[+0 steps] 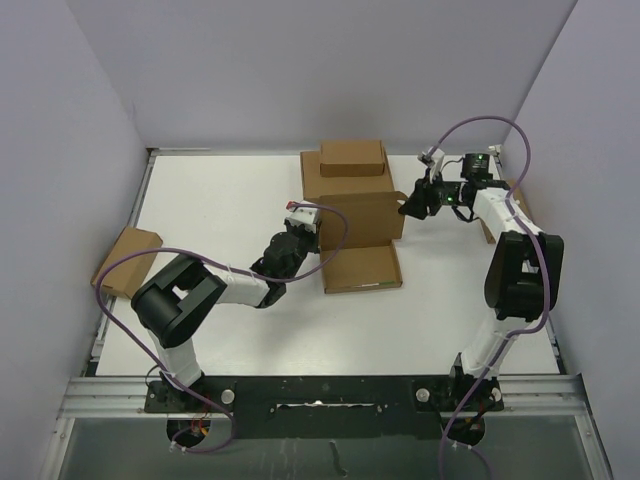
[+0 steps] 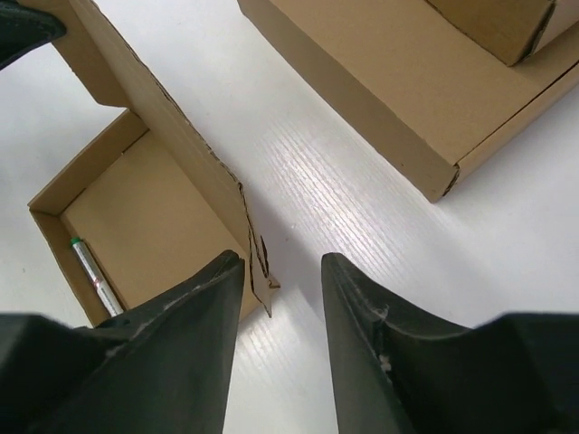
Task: Fold the paper box
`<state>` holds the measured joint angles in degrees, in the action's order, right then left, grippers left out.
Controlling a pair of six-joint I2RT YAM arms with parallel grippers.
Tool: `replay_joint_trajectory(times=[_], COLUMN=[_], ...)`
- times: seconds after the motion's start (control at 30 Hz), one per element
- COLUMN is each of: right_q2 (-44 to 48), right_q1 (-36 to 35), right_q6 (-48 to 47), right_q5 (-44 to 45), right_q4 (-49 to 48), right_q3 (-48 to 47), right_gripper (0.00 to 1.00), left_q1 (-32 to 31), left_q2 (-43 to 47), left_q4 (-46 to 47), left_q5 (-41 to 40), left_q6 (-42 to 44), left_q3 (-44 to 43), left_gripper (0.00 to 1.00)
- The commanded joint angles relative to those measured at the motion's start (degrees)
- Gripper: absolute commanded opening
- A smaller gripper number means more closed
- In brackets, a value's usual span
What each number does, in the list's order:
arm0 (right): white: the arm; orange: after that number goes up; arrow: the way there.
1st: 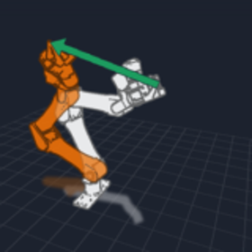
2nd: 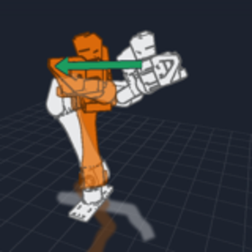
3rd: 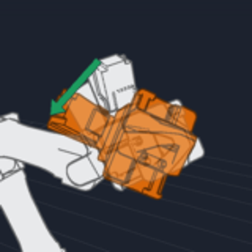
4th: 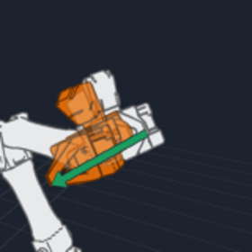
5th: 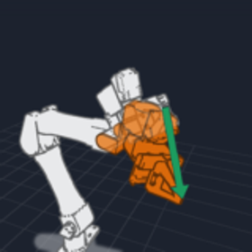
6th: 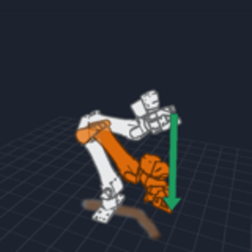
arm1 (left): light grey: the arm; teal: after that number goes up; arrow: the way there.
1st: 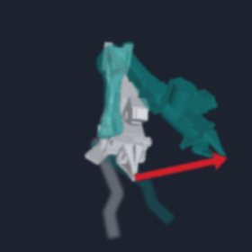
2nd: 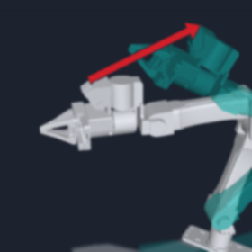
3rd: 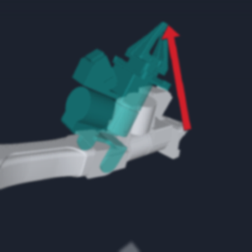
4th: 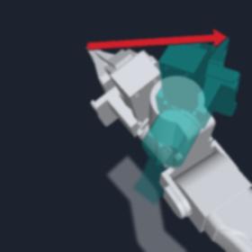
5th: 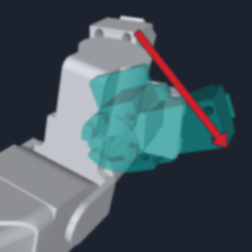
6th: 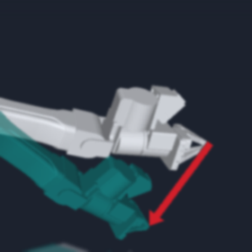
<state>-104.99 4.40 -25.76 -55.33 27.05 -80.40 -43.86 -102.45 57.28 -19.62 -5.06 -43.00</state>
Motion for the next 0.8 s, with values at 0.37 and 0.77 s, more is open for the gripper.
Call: replay_joint_trajectory(times=[0.37,0.77], right_q2=[3.27,6.63], right_q1=[-0.5,1.13], right_q6=[-5.95,-7.59], right_q5=[-5.79,-8.48], right_q4=[-1.11,-2.69], right_q3=[1.61,5.54], right_gripper=[0.0,0.0], left_q1=[-0.18,7.44], left_q2=[4.62,19.17], left_q4=[1.87,-17.81], left_q5=[1.5,18.55], left_q6=[-1.44,-16.2], left_q3=[-0.37,2.26], left_gripper=[0.0,0.52])
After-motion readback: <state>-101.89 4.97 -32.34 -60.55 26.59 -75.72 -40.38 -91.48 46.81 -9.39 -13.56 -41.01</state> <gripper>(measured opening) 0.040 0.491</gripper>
